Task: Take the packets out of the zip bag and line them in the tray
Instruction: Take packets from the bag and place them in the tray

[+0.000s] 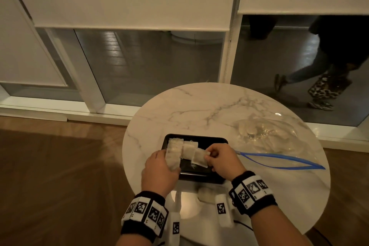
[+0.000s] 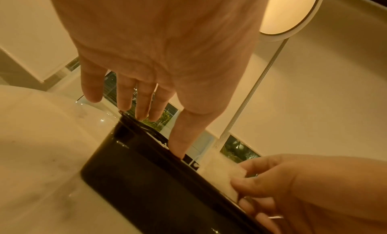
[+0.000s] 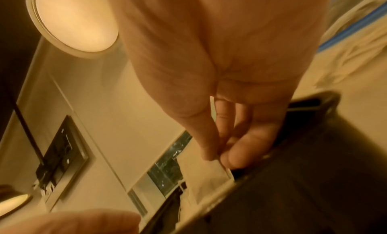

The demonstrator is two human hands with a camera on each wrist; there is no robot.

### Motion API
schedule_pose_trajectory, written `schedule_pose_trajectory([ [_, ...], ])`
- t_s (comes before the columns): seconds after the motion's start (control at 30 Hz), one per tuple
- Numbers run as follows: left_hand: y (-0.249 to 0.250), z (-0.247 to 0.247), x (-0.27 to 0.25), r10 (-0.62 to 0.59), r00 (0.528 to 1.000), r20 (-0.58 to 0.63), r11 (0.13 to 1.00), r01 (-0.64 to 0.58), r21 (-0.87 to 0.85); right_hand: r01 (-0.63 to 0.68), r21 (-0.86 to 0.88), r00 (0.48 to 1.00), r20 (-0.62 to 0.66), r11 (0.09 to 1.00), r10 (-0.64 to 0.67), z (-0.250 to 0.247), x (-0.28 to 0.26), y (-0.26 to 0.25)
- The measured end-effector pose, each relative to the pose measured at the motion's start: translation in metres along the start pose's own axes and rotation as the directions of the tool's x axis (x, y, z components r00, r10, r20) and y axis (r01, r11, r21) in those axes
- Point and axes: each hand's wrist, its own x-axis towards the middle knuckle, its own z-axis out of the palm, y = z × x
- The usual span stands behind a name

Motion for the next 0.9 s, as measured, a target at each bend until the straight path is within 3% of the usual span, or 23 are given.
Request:
schedule_pose_trajectory([
  [0.2,-0.007,0.005,0.001,-0.026,1.0,0.002,0.997,0.026,-0.077,-0.092,-0.138,0.988,0.111,0.986,0.108,0.024,0.036,-0.009],
  [0.9,-0.011,0.003,0.001,-0.049,0.999,-0.004,0.995,0.048,-0.09,-0.213,-0.293,0.959,0.119,0.932,0.257,0.045,0.07,-0.025],
])
